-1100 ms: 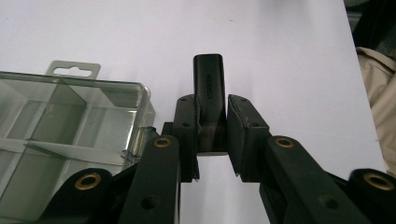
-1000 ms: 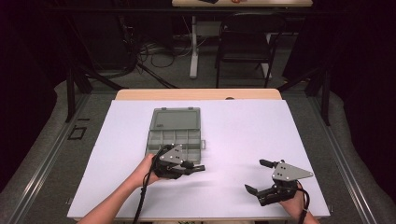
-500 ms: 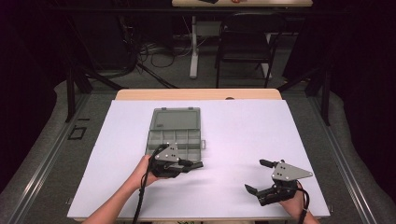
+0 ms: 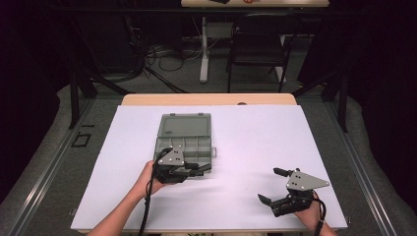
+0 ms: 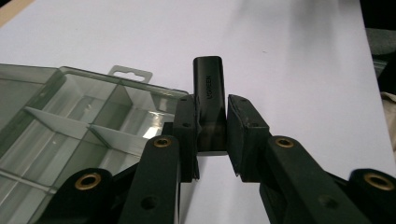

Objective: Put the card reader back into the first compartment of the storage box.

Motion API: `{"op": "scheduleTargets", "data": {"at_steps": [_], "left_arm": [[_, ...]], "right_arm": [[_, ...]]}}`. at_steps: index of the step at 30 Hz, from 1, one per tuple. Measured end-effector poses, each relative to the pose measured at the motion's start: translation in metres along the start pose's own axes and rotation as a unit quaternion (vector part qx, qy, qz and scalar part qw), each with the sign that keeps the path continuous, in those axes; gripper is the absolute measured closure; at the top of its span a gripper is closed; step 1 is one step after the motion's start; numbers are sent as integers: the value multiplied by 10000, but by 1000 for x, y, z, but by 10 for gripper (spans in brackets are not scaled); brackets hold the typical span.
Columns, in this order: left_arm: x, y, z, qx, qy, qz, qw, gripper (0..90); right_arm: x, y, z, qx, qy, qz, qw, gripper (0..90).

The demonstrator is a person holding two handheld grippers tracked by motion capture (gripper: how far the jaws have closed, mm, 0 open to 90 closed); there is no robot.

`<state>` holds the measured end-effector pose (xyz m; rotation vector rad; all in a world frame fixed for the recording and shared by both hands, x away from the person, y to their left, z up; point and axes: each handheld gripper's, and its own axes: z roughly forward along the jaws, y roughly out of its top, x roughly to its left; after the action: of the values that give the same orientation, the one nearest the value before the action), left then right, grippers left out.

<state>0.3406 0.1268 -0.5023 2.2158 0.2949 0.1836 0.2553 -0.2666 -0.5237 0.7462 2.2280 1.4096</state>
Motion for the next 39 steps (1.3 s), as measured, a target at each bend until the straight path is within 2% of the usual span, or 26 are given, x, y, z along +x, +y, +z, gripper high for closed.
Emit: {"op": "scheduleTargets", "data": {"at_steps": [14,25,39], "left_arm": [[3,0,-11,-172,287,-155,9993,746],[8,0,-15,-220,413,-230,9986,746],[17,-2,-27,-424,739,-431,9954,747]], "right_arm": [[2,-1,0,68,-29,-72,9999,0],[1,-2,-2,41,-65,-57,10000,0],[1,-2,-2,62,-63,-121,9999,0]]}}
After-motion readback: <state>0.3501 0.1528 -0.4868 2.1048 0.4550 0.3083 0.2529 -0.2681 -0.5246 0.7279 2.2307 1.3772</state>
